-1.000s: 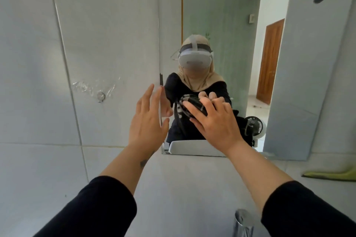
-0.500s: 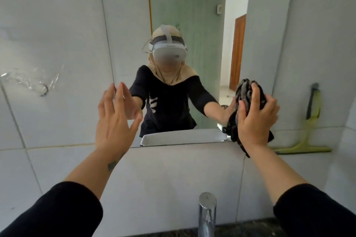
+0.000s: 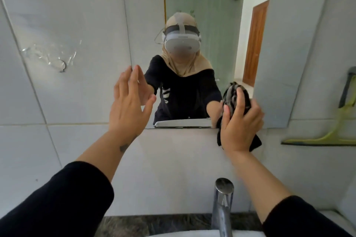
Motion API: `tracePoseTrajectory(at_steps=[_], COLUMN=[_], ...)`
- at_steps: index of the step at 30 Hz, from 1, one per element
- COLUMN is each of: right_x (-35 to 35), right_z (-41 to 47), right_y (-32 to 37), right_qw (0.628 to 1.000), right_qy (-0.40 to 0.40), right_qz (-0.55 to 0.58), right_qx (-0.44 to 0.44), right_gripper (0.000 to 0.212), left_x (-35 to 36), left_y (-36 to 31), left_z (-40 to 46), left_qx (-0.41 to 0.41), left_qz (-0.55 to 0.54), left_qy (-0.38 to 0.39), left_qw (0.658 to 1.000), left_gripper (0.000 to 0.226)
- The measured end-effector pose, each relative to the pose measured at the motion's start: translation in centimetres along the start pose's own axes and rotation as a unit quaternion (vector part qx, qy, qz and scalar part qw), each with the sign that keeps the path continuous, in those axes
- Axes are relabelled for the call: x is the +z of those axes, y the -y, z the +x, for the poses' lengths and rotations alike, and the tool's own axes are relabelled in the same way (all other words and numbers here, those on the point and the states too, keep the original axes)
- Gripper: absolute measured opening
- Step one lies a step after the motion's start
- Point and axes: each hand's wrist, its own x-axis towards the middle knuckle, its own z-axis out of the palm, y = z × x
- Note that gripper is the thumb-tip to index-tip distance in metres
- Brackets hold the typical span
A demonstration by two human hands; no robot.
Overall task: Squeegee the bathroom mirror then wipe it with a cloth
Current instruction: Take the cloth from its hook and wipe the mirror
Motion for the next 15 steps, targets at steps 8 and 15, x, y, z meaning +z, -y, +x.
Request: tracePoseTrajectory(at_steps=[8,15], right_x=[1.7,2.2], right_z=[-2.6,-6.0], right_y=[8.9,16.8], right_qw=[0.966,0.924], right_qy=[0.062,0.163], right_qz=[-0.032,0.042], right_qx=[-0.25,-0.343], right_gripper=[0.051,0.06], left_x=[-0.5,-2.6], left_y=[1.7,6.2], left_z=[-1.5,-4.4], left_qx=[0.0,-0.088], left_qz=[-0.031,-0.1], left_qy=[-0.004,-0.007], left_qw=[1.0,0.991], left_gripper=[0.067,0.049])
